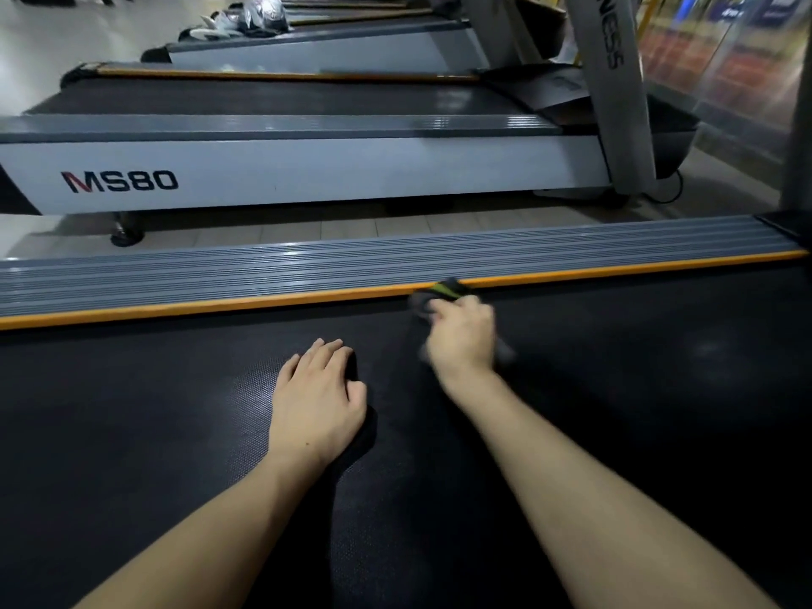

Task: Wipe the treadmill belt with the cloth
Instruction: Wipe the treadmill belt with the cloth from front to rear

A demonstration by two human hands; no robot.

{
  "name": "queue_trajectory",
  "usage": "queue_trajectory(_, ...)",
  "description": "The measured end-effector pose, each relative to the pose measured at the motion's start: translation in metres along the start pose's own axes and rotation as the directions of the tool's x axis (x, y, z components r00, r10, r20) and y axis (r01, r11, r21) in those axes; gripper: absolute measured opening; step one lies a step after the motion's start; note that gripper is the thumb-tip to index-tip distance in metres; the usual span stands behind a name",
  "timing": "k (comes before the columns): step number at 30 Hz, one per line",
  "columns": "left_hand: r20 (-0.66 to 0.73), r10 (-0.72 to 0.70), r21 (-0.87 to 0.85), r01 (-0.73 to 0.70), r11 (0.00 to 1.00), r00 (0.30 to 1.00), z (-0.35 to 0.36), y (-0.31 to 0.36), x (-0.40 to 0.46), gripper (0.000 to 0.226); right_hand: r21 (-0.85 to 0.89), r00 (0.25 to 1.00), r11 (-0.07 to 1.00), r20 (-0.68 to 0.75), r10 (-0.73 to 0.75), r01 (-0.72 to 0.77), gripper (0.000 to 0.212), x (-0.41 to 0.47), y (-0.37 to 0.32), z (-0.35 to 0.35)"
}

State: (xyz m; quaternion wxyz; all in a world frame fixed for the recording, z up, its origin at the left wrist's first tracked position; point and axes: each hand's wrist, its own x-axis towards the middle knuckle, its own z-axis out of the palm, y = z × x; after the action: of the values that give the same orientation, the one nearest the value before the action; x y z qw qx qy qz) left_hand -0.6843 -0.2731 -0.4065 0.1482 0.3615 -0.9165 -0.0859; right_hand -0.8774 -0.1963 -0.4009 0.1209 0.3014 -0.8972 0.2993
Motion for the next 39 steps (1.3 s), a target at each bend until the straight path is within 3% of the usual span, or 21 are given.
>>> queue_trajectory(3,-0.005,-0.012,0.017,0.012,1.0,1.0,0.0,-0.001,0.0,0.059,0.135,0.943,0.957,0.182,-0.278,0.256,0.018,-0.028,-0.058,0.018)
queue_trajectory(6,0.005,-0.035,0.028,0.035,0.999,0.999,-0.001,-0.002,0.0,0.056,0.153,0.889,0.909,0.196,-0.413,0.388,0.018,-0.012,-0.025,0.001)
queue_trajectory(8,-0.001,-0.035,0.033,0.035,0.999,0.999,0.0,-0.002,-0.001,0.056,0.047,0.932,0.947,0.168,-0.322,0.318,0.02,0.011,0.031,-0.019)
queue_trajectory(11,-0.005,-0.029,0.036,0.029,0.999,1.0,0.001,-0.001,0.0,0.058,-0.102,0.998,0.993,0.018,-0.057,0.059,0.02,0.036,0.112,-0.054)
queue_trajectory(13,0.003,-0.026,0.041,0.026,0.999,1.0,0.001,-0.001,0.001,0.058,-0.146,0.99,0.982,-0.082,0.112,-0.123,0.021,0.034,0.12,-0.058)
queue_trajectory(15,0.007,-0.034,0.042,0.034,0.999,0.999,0.001,0.0,0.001,0.058,-0.12,0.972,0.97,-0.13,0.195,-0.211,0.021,0.027,0.088,-0.039)
queue_trajectory(17,0.007,-0.034,0.046,0.033,0.998,0.999,0.001,0.0,0.001,0.059,-0.048,0.988,0.99,-0.08,0.131,-0.135,0.019,0.012,0.038,-0.015)
queue_trajectory(20,0.002,-0.022,0.044,0.022,0.999,1.0,0.0,-0.001,0.002,0.059,0.062,0.983,0.984,0.069,-0.168,0.164,0.016,-0.023,-0.026,0.005)
queue_trajectory(21,0.004,-0.019,0.046,0.018,0.999,1.0,0.0,-0.001,0.001,0.059,0.086,0.954,0.96,0.118,-0.277,0.268,0.017,-0.028,-0.03,0.002)
queue_trajectory(23,0.005,-0.01,0.053,0.01,0.999,1.0,0.001,-0.002,0.0,0.058,0.104,0.916,0.935,0.189,-0.354,0.339,0.02,-0.013,-0.002,-0.012)
queue_trajectory(25,-0.007,-0.014,0.047,0.015,0.999,1.0,0.0,-0.002,0.0,0.058,-0.005,0.948,0.962,0.168,-0.27,0.275,0.027,0.015,0.057,-0.03)
queue_trajectory(28,-0.008,-0.023,0.045,0.023,0.999,1.0,0.0,0.0,0.001,0.058,-0.145,0.999,0.989,-0.016,0.033,-0.035,0.024,0.035,0.14,-0.067)
queue_trajectory(30,-0.004,-0.027,0.047,0.027,0.999,1.0,-0.001,0.002,0.001,0.057,-0.234,0.986,0.96,-0.103,0.134,-0.155,0.021,0.028,0.139,-0.068)
queue_trajectory(32,-0.007,-0.032,0.048,0.032,0.998,0.999,-0.001,0.002,0.0,0.055,-0.247,0.98,0.951,-0.115,0.16,-0.184,0.02,0.02,0.098,-0.049)
queue_trajectory(34,-0.01,-0.037,0.046,0.037,0.998,0.999,-0.001,0.002,0.0,0.053,-0.199,0.996,0.976,-0.02,0.089,-0.091,0.019,0.008,0.043,-0.024)
queue_trajectory(37,-0.018,-0.04,0.049,0.041,0.998,0.999,0.0,0.002,0.001,0.051,-0.051,0.98,0.985,0.126,-0.155,0.162,0.012,-0.028,-0.032,-0.003)
queue_trajectory(39,-0.012,-0.04,0.05,0.04,0.998,0.999,-0.001,0.001,0.001,0.052,0.056,0.931,0.95,0.189,-0.311,0.306,0.012,-0.033,-0.029,-0.012)
